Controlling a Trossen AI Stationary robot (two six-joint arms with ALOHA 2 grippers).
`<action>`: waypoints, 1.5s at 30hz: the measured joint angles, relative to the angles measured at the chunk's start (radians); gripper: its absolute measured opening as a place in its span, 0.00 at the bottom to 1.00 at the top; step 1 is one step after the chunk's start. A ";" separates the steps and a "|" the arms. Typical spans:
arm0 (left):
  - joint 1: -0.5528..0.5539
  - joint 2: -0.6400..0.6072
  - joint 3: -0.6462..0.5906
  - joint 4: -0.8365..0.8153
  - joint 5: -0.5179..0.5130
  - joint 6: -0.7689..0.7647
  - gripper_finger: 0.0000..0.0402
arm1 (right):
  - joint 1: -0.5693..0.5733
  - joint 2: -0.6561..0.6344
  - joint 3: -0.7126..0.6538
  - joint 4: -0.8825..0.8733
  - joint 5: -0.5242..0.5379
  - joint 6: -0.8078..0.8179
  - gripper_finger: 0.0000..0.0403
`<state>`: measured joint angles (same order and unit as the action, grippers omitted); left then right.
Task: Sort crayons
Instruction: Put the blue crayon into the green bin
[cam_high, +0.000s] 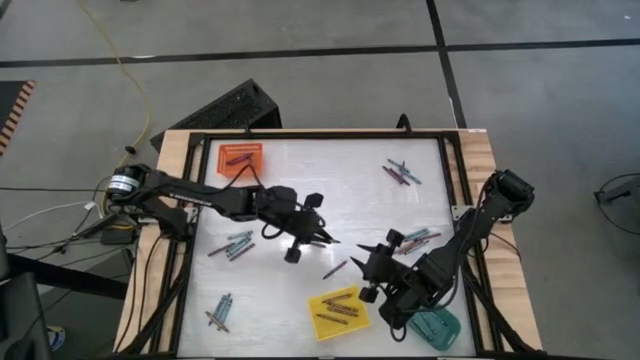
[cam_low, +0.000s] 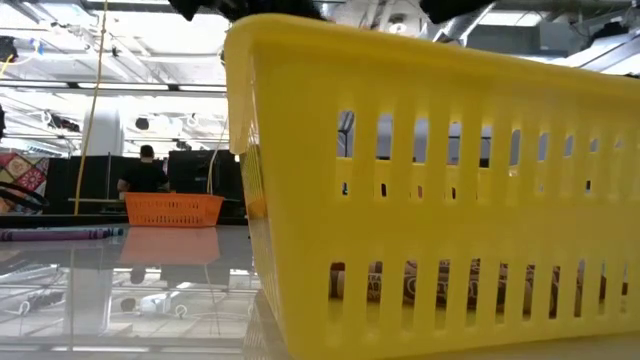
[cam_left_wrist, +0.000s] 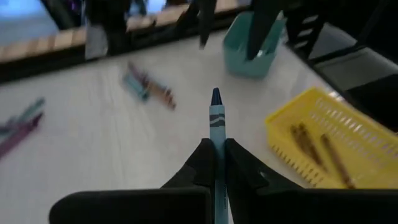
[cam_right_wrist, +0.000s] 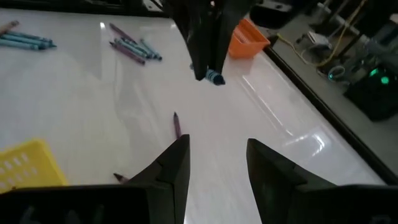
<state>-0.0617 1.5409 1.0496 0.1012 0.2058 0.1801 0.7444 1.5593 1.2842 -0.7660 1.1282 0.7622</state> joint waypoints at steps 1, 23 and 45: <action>-0.009 -0.001 0.000 0.027 0.000 0.000 0.00 | 0.000 0.000 0.000 0.019 0.000 -0.024 0.38; -0.064 -0.003 0.001 0.493 0.218 0.000 0.00 | -0.007 0.000 0.000 0.691 0.044 -0.782 0.38; -0.107 -0.003 0.001 0.520 0.259 0.063 0.00 | -0.044 0.000 0.000 0.916 -0.112 -0.995 0.16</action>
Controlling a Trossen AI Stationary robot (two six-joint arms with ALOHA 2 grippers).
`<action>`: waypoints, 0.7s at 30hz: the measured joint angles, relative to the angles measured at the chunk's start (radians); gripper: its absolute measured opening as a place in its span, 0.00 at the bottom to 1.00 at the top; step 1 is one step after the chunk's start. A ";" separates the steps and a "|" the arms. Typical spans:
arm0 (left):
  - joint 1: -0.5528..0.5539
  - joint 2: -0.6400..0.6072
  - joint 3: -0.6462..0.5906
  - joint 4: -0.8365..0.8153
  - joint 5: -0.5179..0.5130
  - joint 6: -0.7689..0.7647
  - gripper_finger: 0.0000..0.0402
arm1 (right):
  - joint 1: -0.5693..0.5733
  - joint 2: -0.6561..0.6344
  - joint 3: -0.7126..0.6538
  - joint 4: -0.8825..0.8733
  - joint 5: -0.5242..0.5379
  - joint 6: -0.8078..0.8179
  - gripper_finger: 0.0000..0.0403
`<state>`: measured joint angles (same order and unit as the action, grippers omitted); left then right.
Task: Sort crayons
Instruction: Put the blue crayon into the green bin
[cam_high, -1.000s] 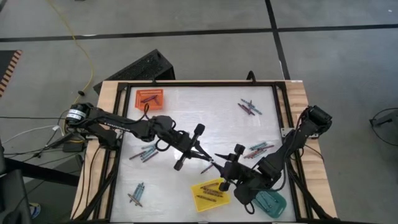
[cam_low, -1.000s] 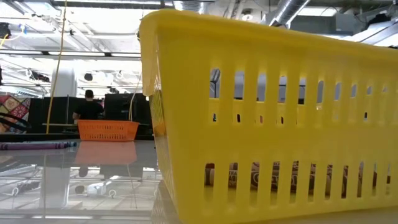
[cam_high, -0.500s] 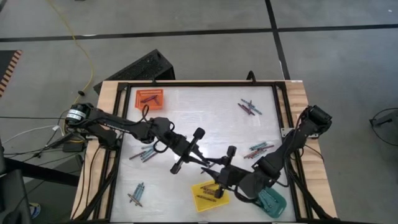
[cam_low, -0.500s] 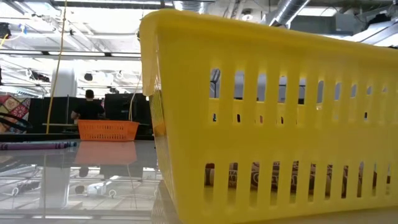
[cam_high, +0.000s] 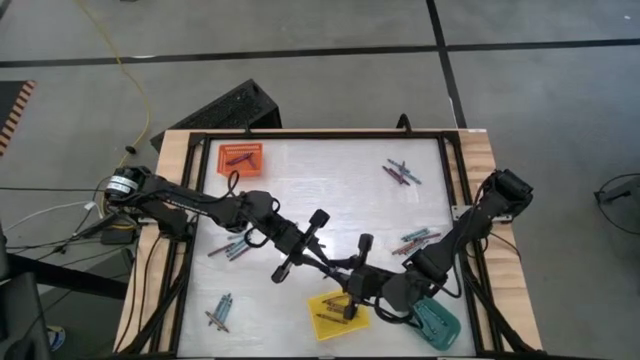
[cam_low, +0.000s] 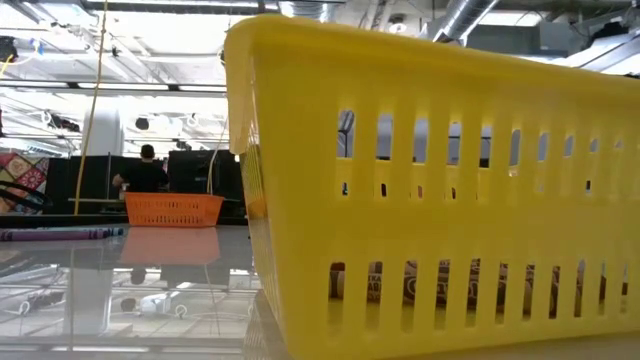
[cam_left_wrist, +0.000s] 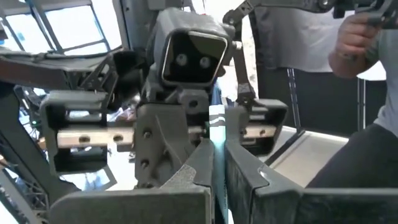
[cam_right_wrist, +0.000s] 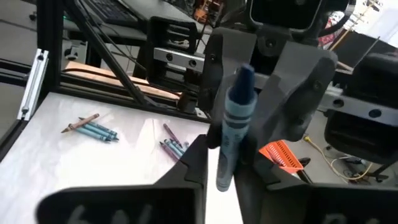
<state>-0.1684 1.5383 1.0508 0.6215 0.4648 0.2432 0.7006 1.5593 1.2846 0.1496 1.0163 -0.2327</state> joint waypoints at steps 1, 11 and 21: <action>0.000 0.000 0.000 -0.003 0.000 0.001 0.00 | 0.004 0.000 0.000 0.001 0.001 -0.002 0.14; -0.001 0.000 0.000 -0.014 0.006 0.001 0.00 | 0.009 0.000 0.000 -0.025 0.002 -0.004 0.02; -0.002 0.000 0.000 -0.124 0.005 -0.021 0.13 | 0.018 -0.033 0.001 -0.232 -0.040 0.214 0.01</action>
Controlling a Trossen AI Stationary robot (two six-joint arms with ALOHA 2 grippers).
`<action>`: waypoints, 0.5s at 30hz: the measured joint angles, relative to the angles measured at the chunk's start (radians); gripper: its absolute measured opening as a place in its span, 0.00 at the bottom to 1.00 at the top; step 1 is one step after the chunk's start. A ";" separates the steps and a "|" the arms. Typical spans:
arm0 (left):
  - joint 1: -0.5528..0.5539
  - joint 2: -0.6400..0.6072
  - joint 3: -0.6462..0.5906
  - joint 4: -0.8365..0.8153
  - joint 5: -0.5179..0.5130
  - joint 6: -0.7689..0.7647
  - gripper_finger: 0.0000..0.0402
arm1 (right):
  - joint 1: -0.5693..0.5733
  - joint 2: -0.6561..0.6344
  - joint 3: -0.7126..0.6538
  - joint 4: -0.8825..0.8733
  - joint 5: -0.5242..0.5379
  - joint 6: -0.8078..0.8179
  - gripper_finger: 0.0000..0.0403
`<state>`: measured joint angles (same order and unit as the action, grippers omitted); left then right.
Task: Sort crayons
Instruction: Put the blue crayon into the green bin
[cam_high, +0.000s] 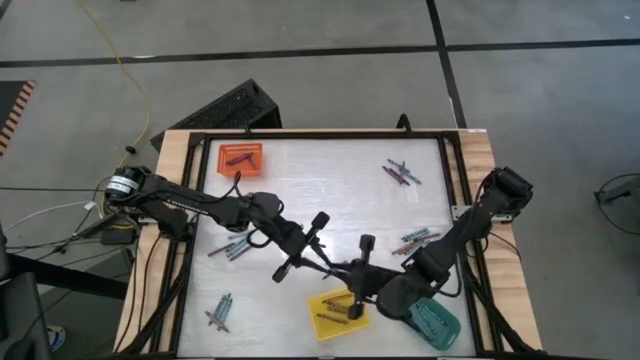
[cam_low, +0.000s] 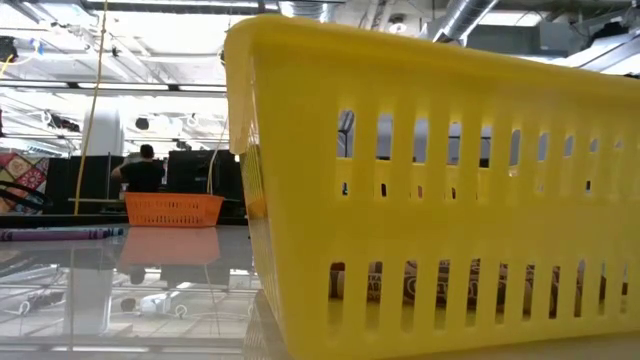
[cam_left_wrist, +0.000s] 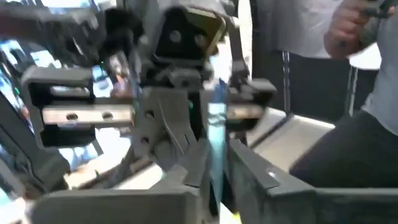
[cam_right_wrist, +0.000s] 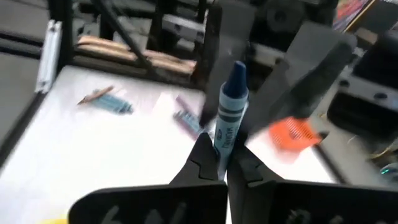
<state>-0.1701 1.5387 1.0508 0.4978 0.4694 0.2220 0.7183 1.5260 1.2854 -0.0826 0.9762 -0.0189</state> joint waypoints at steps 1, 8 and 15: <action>-0.001 0.000 0.000 -0.015 0.000 -0.005 0.16 | 0.001 -0.007 0.000 -0.040 -0.018 0.051 0.01; -0.002 0.000 0.000 -0.121 -0.001 -0.008 0.42 | 0.019 -0.042 0.000 -0.316 -0.185 0.430 0.00; -0.003 0.000 0.000 -0.361 -0.053 0.010 0.46 | 0.042 -0.049 0.000 -0.589 -0.456 0.832 0.00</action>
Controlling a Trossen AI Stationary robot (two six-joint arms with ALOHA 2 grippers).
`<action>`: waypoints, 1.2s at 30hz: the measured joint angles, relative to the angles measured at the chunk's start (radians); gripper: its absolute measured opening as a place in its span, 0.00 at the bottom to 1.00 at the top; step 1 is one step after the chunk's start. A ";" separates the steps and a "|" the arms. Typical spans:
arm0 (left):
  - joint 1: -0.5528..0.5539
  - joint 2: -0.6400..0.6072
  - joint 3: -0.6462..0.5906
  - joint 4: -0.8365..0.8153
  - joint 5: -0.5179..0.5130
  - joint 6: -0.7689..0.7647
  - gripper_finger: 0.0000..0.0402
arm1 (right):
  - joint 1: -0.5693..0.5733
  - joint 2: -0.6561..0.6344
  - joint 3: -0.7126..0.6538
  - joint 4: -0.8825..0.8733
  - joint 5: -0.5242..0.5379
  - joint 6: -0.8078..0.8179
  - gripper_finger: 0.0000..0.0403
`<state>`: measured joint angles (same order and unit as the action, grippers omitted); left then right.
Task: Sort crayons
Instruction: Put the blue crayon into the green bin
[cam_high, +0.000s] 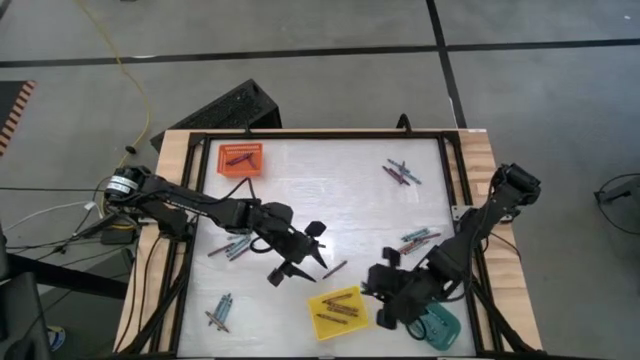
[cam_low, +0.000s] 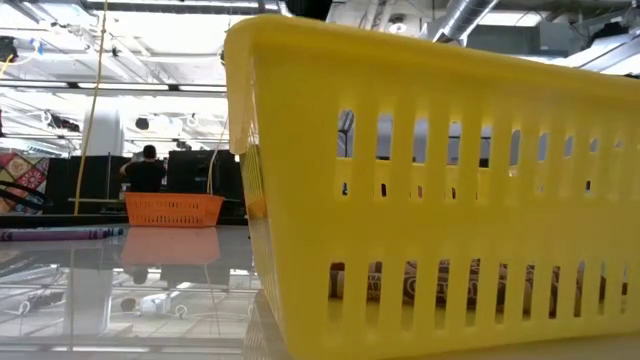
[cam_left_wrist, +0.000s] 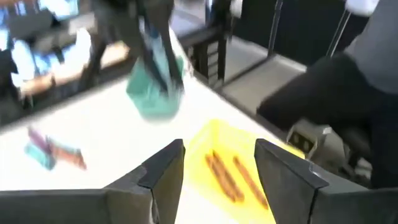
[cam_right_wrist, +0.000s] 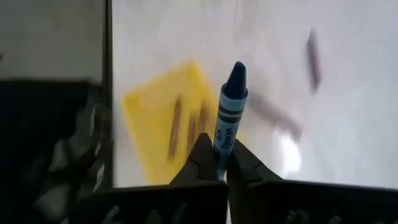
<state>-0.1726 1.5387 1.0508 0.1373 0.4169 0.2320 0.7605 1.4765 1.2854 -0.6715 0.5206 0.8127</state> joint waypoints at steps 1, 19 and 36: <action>0.000 0.000 0.000 -0.025 -0.007 0.000 0.46 | 0.005 0.000 0.000 -0.040 -0.038 0.054 0.00; 0.000 0.000 -0.122 -0.053 -0.039 -0.073 0.43 | 0.285 0.071 0.000 -0.351 -0.275 0.861 0.00; 0.000 0.000 -0.126 -0.076 -0.061 -0.109 0.43 | 0.352 0.246 0.000 -0.334 -0.467 1.024 0.03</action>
<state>-0.1726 1.5387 0.9253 0.0609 0.3555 0.1233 1.1129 1.7229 1.2850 -1.0050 0.0540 1.8362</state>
